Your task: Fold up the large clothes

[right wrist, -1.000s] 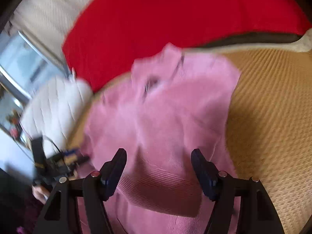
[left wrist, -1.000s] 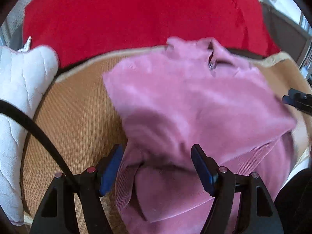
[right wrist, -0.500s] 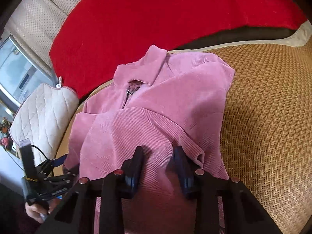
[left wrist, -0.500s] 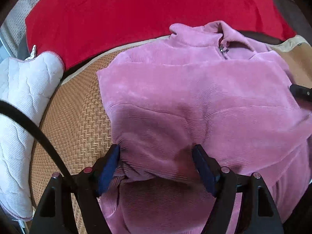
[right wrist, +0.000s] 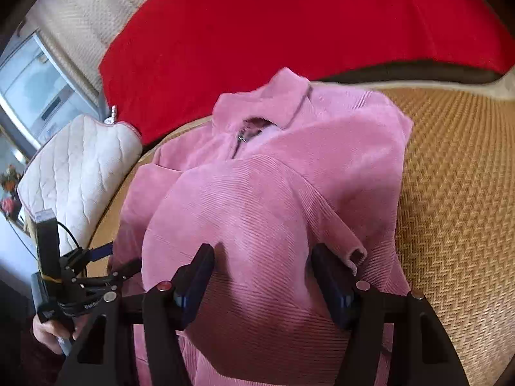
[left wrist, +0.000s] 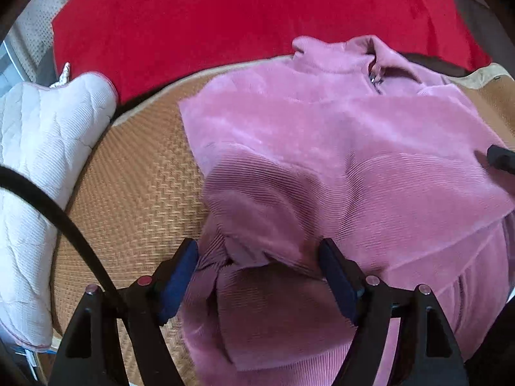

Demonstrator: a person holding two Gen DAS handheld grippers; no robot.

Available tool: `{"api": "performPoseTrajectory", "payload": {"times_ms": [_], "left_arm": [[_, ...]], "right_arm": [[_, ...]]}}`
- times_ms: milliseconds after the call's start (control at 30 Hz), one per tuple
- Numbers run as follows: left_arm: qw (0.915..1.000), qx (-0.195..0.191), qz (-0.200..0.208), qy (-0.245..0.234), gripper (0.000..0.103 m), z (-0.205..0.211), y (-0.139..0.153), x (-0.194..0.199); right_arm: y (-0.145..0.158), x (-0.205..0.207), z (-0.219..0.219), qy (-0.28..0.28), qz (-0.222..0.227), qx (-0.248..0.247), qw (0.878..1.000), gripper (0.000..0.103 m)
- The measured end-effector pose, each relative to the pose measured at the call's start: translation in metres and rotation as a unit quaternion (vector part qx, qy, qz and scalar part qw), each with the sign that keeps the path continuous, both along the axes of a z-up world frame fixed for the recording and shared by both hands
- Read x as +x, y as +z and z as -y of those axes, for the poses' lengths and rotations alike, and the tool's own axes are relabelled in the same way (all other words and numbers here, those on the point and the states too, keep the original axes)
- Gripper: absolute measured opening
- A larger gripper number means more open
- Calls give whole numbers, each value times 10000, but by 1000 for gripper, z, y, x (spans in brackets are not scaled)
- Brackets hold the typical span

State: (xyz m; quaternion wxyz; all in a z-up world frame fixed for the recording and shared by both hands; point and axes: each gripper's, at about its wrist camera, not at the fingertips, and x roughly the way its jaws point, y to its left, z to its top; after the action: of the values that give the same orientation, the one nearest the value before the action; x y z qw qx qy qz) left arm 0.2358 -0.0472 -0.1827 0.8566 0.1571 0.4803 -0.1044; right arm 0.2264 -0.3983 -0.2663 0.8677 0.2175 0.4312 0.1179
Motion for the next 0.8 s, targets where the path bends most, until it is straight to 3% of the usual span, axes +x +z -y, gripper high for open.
{"api": "performPoseTrajectory", "payload": {"times_ms": [200, 267, 333, 400, 500, 600, 700, 733, 800], "left_arm": [[9990, -382, 175, 182, 78, -36, 28, -24], [9984, -427, 241, 299, 78, -52, 33, -35], [9977, -487, 249, 400, 78, -69, 37, -47], [9971, -585, 230, 440, 78, -85, 42, -57], [9963, -745, 162, 384, 78, -101, 45, -80], [9955, -926, 6, 216, 78, -110, 45, -96], [9929, -1142, -311, 97, 78, -119, 36, -110], [9916, -1225, -413, 67, 78, -122, 33, -114], [9882, -1420, -571, 3, 78, -126, 28, -121]], "right_arm": [[22, -28, 26, -449, 731, 262, 9960, 67], [23, -24, 21, -354, 631, 113, 9973, 62], [6, -15, 11, -155, 116, -247, 9995, 46], [-10, -10, 5, -61, -255, -413, 9988, 45], [5, -18, 12, -57, -110, -195, 9997, 45], [15, -34, 27, -182, 10, 261, 9995, 48], [22, -59, 37, -153, 154, 552, 9982, 61], [23, -68, 36, -121, 162, 623, 9979, 69], [22, -88, 41, -32, 130, 835, 9964, 71]]}}
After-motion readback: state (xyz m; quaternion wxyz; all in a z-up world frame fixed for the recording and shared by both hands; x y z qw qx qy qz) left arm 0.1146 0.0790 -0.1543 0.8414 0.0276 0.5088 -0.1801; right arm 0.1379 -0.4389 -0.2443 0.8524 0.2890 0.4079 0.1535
